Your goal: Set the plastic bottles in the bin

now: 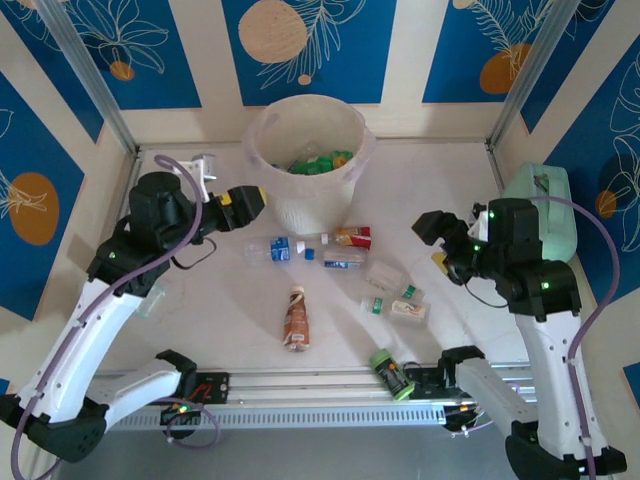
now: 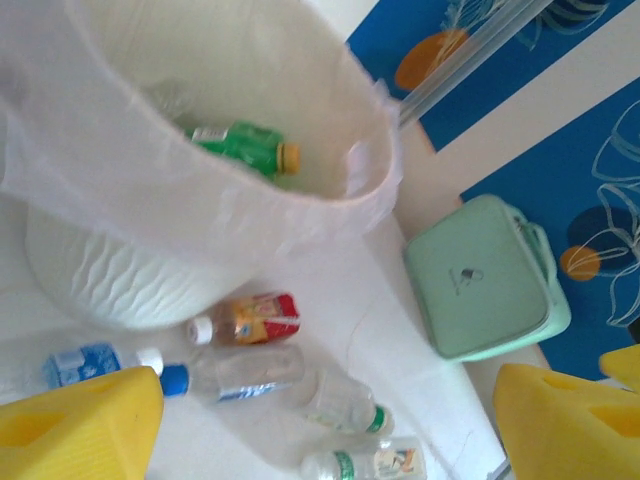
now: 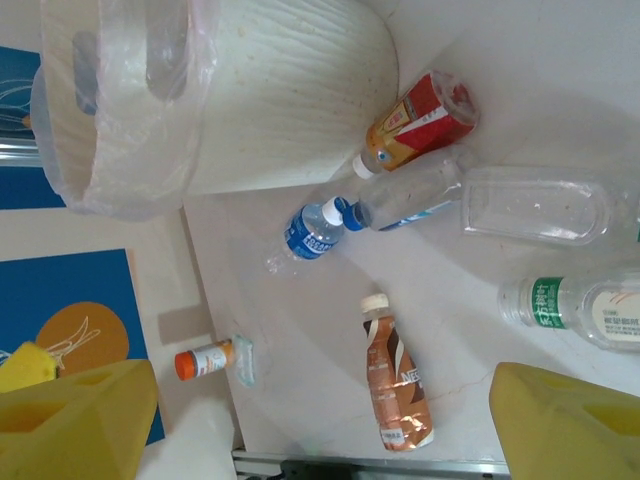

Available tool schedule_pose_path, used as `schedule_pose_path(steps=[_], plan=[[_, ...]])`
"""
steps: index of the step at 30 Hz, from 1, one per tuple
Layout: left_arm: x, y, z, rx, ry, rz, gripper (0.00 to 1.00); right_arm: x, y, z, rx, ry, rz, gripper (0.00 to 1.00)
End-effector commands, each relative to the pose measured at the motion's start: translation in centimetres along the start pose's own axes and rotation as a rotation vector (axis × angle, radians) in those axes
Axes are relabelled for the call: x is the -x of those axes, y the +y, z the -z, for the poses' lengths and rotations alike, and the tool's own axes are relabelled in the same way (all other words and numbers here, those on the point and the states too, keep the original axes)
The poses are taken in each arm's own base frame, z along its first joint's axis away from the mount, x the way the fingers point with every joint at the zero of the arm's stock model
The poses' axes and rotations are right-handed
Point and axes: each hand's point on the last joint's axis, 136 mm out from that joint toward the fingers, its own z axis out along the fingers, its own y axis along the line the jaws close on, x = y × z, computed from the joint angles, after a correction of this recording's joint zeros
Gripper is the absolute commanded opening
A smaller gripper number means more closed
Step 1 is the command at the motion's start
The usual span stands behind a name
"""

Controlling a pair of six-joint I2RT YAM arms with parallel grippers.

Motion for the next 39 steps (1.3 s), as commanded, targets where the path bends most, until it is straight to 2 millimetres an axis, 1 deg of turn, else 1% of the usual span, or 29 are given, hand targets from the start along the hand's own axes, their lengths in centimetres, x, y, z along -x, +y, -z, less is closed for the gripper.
schedule_pose_path(steps=[1,5,8,11,13,16,21,23,26,29,31,33,37,39], plan=[[-0.7,-0.3,0.9,-0.027,0.022,0.015,0.84,-0.7,-1.3,-0.8,-0.030,0.010,-0.040,0.86],[-1.0,0.0,1.4,-0.015,0.013,0.014,0.84,-0.6,-0.9,-1.7,-0.038,0.022,-0.016,0.86],[-1.1,0.5,1.4,0.000,0.002,0.028,0.84,0.1,-0.5,-2.1,-0.055,0.021,0.018,0.86],[-1.1,0.6,1.3,0.001,-0.001,0.042,0.84,0.7,-0.7,-3.0,-0.074,0.010,0.036,0.86],[-1.1,0.4,1.1,-0.004,0.005,0.049,0.84,0.9,-1.2,-3.8,-0.090,0.011,0.028,0.87],[-0.9,-0.3,1.0,-0.037,0.010,0.054,0.84,1.0,-2.7,-5.1,-0.150,0.010,-0.008,0.86],[-1.1,-1.1,0.4,-0.099,0.022,0.100,0.84,0.5,-6.5,-5.9,-0.320,0.001,-0.077,0.85],[-1.4,-1.1,0.0,-0.118,0.029,0.114,0.83,0.2,-7.9,-6.3,-0.374,0.010,-0.098,0.85],[-2.0,-0.5,-0.4,-0.114,0.030,0.129,0.83,-0.3,-9.3,-7.1,-0.426,0.029,-0.125,0.83],[-3.6,1.0,-1.4,-0.082,0.066,0.141,0.83,-0.5,-10.0,-7.9,-0.453,0.020,-0.105,0.83],[-5.2,2.2,-2.4,-0.059,0.113,0.154,0.83,-0.3,-9.7,-8.7,-0.454,0.023,-0.039,0.83],[-7.1,3.6,-3.4,-0.026,0.164,0.163,0.82,-0.3,-9.1,-9.8,-0.445,0.067,0.015,0.83],[-11.1,5.9,-5.2,0.037,0.257,0.168,0.84,-0.1,-8.3,-10.3,-0.461,0.097,0.077,0.84],[-13.7,6.7,-6.1,0.068,0.313,0.176,0.86,0.0,-8.0,-10.6,-0.445,0.103,0.088,0.84]])
